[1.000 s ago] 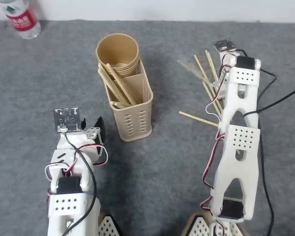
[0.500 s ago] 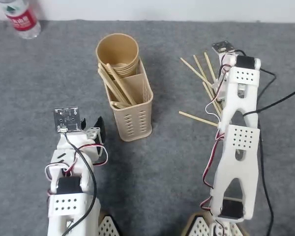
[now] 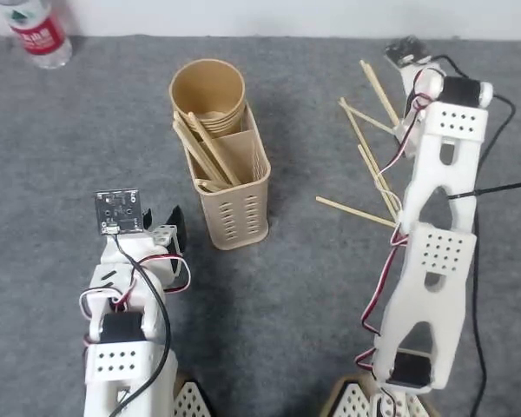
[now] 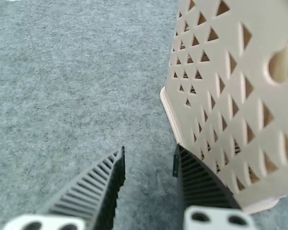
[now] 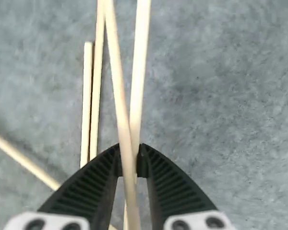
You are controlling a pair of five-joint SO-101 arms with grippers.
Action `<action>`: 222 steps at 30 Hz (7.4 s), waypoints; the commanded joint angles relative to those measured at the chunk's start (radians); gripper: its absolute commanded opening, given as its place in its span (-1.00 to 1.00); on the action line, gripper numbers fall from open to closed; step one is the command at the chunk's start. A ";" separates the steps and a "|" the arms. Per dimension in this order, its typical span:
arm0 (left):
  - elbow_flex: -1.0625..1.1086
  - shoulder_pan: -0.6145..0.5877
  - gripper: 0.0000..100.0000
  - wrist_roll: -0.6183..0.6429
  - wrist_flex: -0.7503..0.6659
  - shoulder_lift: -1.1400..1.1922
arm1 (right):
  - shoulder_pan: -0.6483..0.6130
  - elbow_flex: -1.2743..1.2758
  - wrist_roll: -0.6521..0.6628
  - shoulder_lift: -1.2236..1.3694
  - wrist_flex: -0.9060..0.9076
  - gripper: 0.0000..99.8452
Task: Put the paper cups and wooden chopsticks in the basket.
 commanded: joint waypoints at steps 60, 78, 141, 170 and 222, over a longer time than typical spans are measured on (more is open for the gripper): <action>-0.012 0.008 -0.65 -0.014 -0.002 -0.011 | -0.822 1.567 -0.471 -1.626 -1.135 -0.99; -0.012 0.006 -0.65 -0.014 -0.003 -0.011 | -0.774 1.857 -0.476 -1.463 -1.520 -0.99; -0.012 0.006 -0.65 -0.014 0.000 -0.011 | -0.143 0.420 -0.178 0.004 -0.358 -0.76; -0.012 0.003 -0.65 -0.014 0.000 -0.011 | -0.142 -0.006 -0.087 -0.124 0.044 -0.99; -0.010 0.006 -0.65 -0.014 0.000 -0.011 | -0.854 1.708 -0.399 -1.541 -1.531 -0.99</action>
